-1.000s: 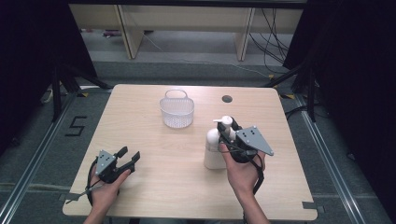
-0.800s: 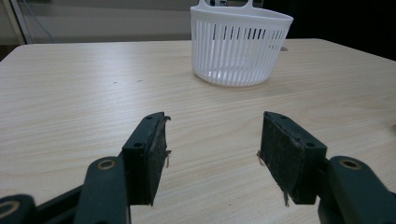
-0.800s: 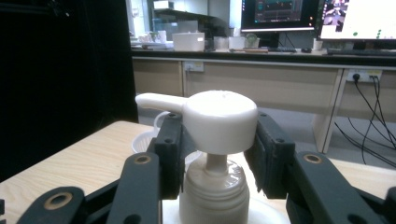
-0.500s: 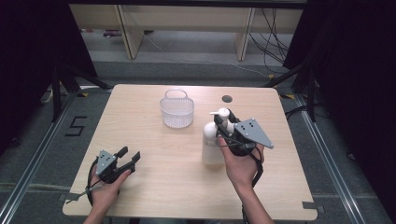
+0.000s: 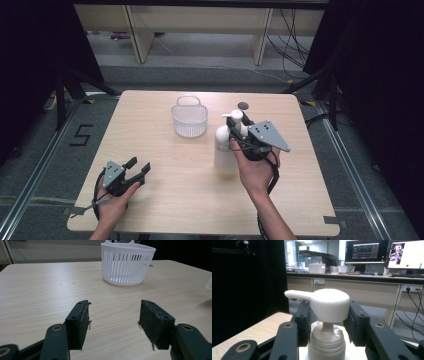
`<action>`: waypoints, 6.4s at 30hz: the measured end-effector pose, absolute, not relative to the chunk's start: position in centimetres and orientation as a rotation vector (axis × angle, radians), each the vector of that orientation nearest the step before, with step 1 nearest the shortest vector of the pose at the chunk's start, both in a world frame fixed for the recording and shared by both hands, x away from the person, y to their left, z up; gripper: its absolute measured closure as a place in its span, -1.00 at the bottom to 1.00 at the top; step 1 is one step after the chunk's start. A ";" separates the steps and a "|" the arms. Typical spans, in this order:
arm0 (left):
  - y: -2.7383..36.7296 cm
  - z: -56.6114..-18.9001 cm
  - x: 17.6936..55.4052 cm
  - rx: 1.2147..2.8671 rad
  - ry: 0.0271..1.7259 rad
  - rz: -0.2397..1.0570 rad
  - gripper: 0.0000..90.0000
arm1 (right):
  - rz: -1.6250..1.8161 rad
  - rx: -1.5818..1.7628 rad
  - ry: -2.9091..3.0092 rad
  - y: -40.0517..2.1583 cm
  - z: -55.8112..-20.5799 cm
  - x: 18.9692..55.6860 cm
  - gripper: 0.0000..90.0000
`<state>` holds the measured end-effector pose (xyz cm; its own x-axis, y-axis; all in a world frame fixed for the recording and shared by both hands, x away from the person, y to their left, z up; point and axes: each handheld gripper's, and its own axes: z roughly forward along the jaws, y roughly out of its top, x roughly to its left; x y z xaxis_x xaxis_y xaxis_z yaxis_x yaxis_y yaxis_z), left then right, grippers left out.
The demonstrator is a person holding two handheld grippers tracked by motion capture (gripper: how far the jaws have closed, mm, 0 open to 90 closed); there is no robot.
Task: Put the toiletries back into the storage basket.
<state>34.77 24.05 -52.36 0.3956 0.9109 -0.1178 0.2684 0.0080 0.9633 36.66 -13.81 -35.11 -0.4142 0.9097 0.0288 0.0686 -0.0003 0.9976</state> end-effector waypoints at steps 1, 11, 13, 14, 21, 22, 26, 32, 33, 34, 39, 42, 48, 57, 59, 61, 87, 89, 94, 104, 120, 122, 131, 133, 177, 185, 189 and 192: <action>24.1 -52.4 34.8 1.519 1.098 0.709 -0.10 | 1.509 1.040 1.562 -13.7 -35.0 36.7 0.34; 24.0 -52.4 34.8 1.514 1.095 0.707 -0.10 | 1.519 1.004 1.550 -13.0 -34.4 37.6 0.34; 24.0 -52.4 34.8 1.510 1.092 0.706 -0.10 | 1.527 1.010 1.551 -12.8 -34.3 37.8 0.34; 24.0 -52.4 34.8 1.511 1.090 0.706 -0.10 | 1.532 1.016 1.551 -12.8 -34.3 37.8 0.34; 24.1 -52.4 34.8 1.515 1.093 0.705 -0.10 | 1.536 0.997 1.546 -12.2 -33.6 38.5 0.34; 24.1 -52.4 34.8 1.519 1.098 0.703 -0.10 | 1.540 0.996 1.547 -12.1 -33.5 38.5 0.34; 24.2 -52.4 34.8 1.514 1.098 0.700 -0.10 | 1.555 0.991 1.533 -11.6 -33.1 38.9 0.34; 24.1 -52.4 34.8 1.515 1.090 0.699 -0.10 | 1.572 0.990 1.536 -10.9 -32.6 39.2 0.34; 24.1 -52.4 34.8 1.511 1.086 0.698 -0.10 | 1.570 0.976 1.528 -10.8 -32.6 39.4 0.34; 24.1 -52.4 34.8 1.517 1.092 0.699 -0.10 | 1.570 0.986 1.531 -10.7 -32.5 39.3 0.34; 24.1 -52.4 34.8 1.511 1.086 0.698 -0.10 | 1.578 0.973 1.527 -10.2 -32.3 39.6 0.34; 24.1 -52.4 34.9 1.510 1.087 0.697 -0.10 | 1.576 0.958 1.528 -9.9 -32.1 39.8 0.34; 24.1 -52.4 34.9 1.513 1.088 0.696 -0.10 | 1.583 0.965 1.536 -9.3 -31.9 40.0 0.34; 24.1 -52.4 34.9 1.515 1.087 0.695 -0.10 | 1.600 0.959 1.525 -8.6 -31.6 40.4 0.34; 24.1 -52.4 34.9 1.517 1.088 0.695 -0.10 | 1.600 0.965 1.533 -8.5 -31.5 40.5 0.34; 24.1 -52.4 34.8 1.523 1.094 0.695 -0.10 | 1.599 0.954 1.520 -8.4 -31.4 40.6 0.34; 24.1 -52.4 34.9 1.514 1.088 0.688 -0.10 | 1.606 0.953 1.521 -6.9 -30.5 42.2 0.34; 24.1 -52.4 34.9 1.516 1.091 0.688 -0.10 | 1.609 0.948 1.512 -6.8 -30.4 42.4 0.34; 24.2 -52.4 34.9 1.514 1.089 0.686 -0.10 | 1.614 0.956 1.512 -6.6 -30.3 42.6 0.34; 24.2 -52.4 34.9 1.514 1.089 0.684 -0.10 | 1.607 0.938 1.500 -6.3 -29.9 43.1 0.34; 24.2 -52.4 34.9 1.516 1.085 0.682 -0.11 | 1.613 0.953 1.503 -5.7 -29.4 43.8 0.34; 24.2 -52.4 34.9 1.523 1.095 0.685 -0.11 | 1.611 0.940 1.495 -5.7 -29.4 44.0 0.34; 24.2 -52.4 34.9 1.523 1.093 0.683 -0.11 | 1.611 0.952 1.488 -5.5 -29.0 44.4 0.34; 24.2 -52.4 34.9 1.524 1.094 0.683 -0.11 | 1.614 0.938 1.486 -5.5 -28.9 44.6 0.34; 24.2 -52.4 35.0 1.514 1.089 0.673 -0.11 | 1.615 0.962 1.503 -3.4 -27.6 47.4 0.34; 24.2 -52.4 35.0 1.514 1.088 0.672 -0.11 | 1.608 0.935 1.494 -3.2 -27.3 48.0 0.34; 24.2 -52.4 35.0 1.514 1.087 0.672 -0.11 | 1.614 0.947 1.496 -3.0 -27.3 48.1 0.34; 24.2 -52.4 35.0 1.515 1.086 0.673 -0.11 | 1.604 0.939 1.496 -2.9 -27.2 48.3 0.34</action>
<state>34.98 24.23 -52.41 0.4181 0.8977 -0.1389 0.2754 0.0204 0.9611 48.31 -2.93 -27.23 -0.4602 0.8874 0.0273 -0.0346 -0.0486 0.9982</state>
